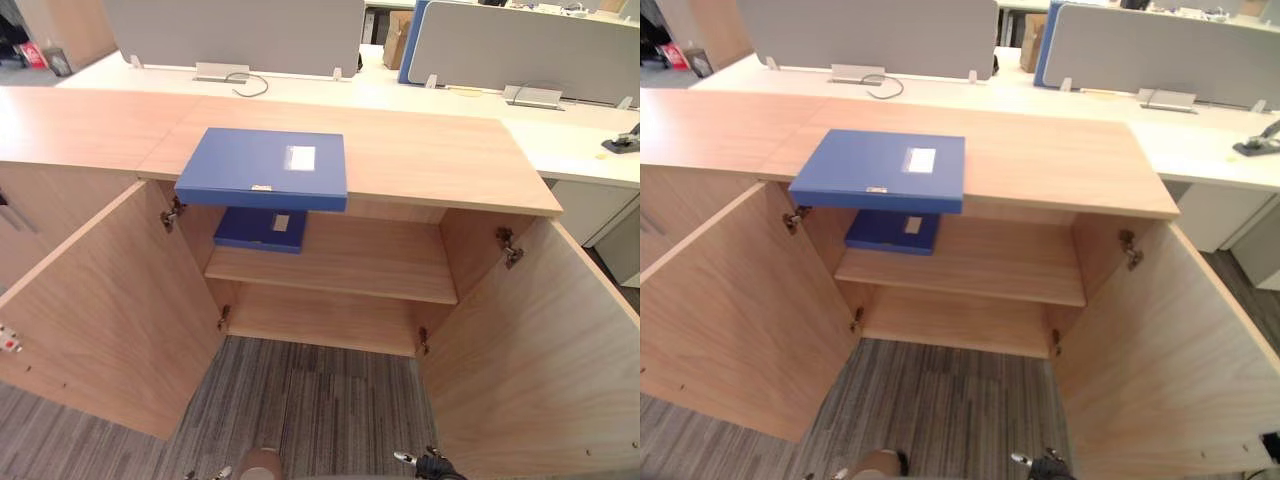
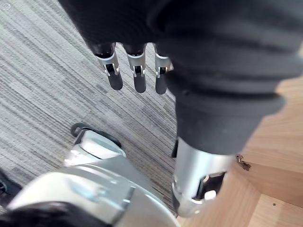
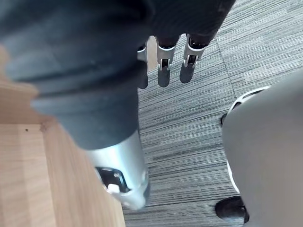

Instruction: Walk over to the cabinet, pick up the folder, carry it to the office cabinet, place the folder inside the office cabinet, then close the office cabinet door

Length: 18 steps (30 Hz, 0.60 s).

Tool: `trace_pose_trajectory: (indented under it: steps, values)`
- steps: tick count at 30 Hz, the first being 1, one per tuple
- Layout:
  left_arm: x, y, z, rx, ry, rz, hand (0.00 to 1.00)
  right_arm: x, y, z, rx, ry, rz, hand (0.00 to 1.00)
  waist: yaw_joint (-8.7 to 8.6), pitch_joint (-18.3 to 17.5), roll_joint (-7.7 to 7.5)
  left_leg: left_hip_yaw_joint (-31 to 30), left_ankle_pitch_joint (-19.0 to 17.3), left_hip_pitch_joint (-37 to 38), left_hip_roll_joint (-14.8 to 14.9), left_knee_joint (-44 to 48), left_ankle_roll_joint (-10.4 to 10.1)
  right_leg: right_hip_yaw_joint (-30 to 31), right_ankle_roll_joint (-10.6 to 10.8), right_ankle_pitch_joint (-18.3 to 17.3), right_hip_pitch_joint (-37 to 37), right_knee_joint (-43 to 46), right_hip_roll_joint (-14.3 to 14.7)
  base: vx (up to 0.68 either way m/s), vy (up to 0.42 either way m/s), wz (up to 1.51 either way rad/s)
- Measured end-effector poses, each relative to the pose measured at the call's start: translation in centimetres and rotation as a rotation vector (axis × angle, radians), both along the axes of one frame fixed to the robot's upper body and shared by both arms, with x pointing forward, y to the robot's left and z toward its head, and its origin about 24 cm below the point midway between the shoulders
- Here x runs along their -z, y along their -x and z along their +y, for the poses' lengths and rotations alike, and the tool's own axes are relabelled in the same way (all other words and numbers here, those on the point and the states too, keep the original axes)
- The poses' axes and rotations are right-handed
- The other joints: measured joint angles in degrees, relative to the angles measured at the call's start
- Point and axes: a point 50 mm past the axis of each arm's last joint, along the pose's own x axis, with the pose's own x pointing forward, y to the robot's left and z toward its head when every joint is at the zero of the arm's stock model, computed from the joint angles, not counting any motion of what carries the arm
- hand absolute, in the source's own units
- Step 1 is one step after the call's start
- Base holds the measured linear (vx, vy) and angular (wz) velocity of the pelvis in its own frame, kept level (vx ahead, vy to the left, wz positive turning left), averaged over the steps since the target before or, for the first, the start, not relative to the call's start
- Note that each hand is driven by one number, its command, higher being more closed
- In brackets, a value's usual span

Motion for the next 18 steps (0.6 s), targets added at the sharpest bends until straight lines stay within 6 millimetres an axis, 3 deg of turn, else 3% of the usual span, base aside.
trace_pose_trajectory:
  steps: [5, 7, 13, 18]
  values:
    - [0.2, 0.5, -0.3, -0.073, 0.033, 0.003, 0.0, -0.2, -1.2, 0.9, -0.013, -0.019, -0.028, 0.0, 0.61, 0.4, 0.06, 0.0, -0.2, 2.1, -1.6, -1.1, 0.6, 1.7, 1.8, 1.4, 2.8, -2.8, -1.0, 0.09, 0.08, 0.03]
    - [0.4, 1.5, -0.3, -0.098, 0.039, 0.029, 0.0, 0.0, -0.8, 0.8, -0.015, -0.019, -0.014, 0.0, 0.28, -0.1, 0.1, 0.1, 1.0, 3.8, -1.4, -4.3, 0.4, 2.6, 2.5, 1.9, 2.7, -2.9, -1.0, -0.01, -0.023, -0.17]
    - [0.5, 1.9, -0.6, -0.106, 0.05, 0.039, 0.0, 0.2, 1.0, -0.8, 0.001, 0.013, 0.036, 0.0, -0.56, -1.1, 0.57, 0.1, 6.3, 5.9, -2.7, -13.9, 0.3, 3.6, 2.6, 2.5, 0.2, -3.8, -1.4, -0.06, -0.026, -0.06]
    - [0.6, 2.4, -0.8, -0.15, 0.075, 0.038, 0.0, 0.2, 1.2, -0.9, -0.004, 0.009, 0.042, 0.0, -0.46, -1.9, 0.62, 1.5, 6.5, 8.6, -4.3, -16.5, 1.2, 5.3, 3.4, 2.5, 0.2, -2.3, -3.3, -0.02, 0.088, -0.19]
